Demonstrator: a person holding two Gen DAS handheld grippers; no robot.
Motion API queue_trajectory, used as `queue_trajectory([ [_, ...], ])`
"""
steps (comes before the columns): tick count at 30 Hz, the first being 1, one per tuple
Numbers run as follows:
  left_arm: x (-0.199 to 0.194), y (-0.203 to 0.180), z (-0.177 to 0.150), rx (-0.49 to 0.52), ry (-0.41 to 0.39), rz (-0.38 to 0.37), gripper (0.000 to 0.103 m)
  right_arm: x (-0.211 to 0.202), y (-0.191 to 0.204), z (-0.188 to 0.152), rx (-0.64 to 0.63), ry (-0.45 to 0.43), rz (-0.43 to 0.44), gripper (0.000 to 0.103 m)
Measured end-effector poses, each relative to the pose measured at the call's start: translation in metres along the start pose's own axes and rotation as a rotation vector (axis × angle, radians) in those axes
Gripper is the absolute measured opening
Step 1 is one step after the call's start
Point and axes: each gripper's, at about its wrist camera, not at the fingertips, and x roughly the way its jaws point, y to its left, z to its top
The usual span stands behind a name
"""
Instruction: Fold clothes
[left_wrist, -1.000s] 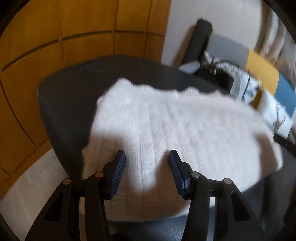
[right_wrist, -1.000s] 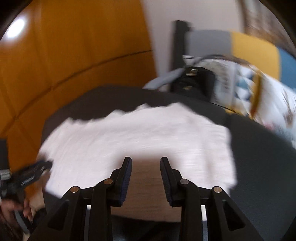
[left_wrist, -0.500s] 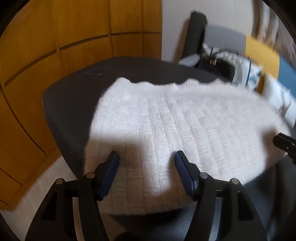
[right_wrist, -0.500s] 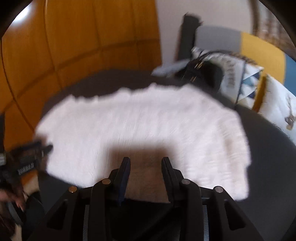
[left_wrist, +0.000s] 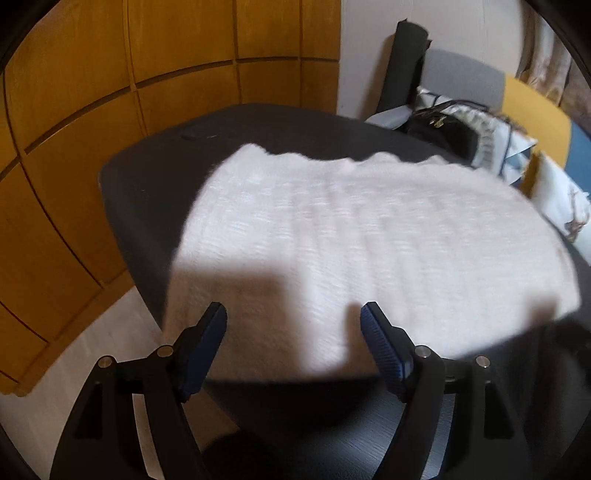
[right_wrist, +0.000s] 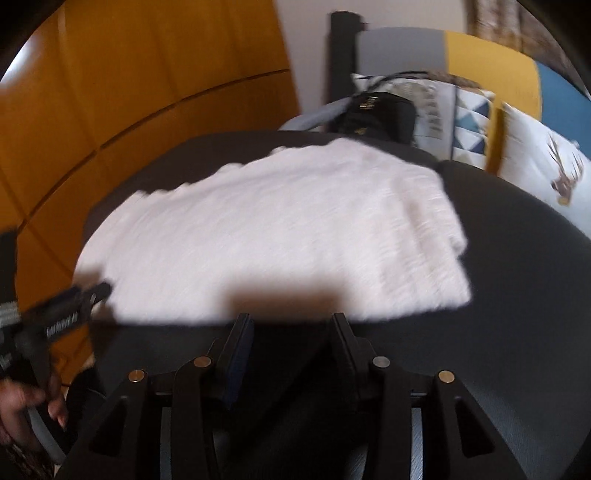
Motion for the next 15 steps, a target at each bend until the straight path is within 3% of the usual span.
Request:
queue_trajectory([
  [7,-0.056,-0.037,-0.006,0.050,-0.040,-0.044,0.078,-0.029,0.020,-0.025,-0.007,-0.013,0.068,0.043],
  [15,-0.097,-0.063,-0.002,0.079,-0.071,-0.030,0.078,-0.079,0.040,-0.019,-0.078,-0.098,0.022,0.044],
])
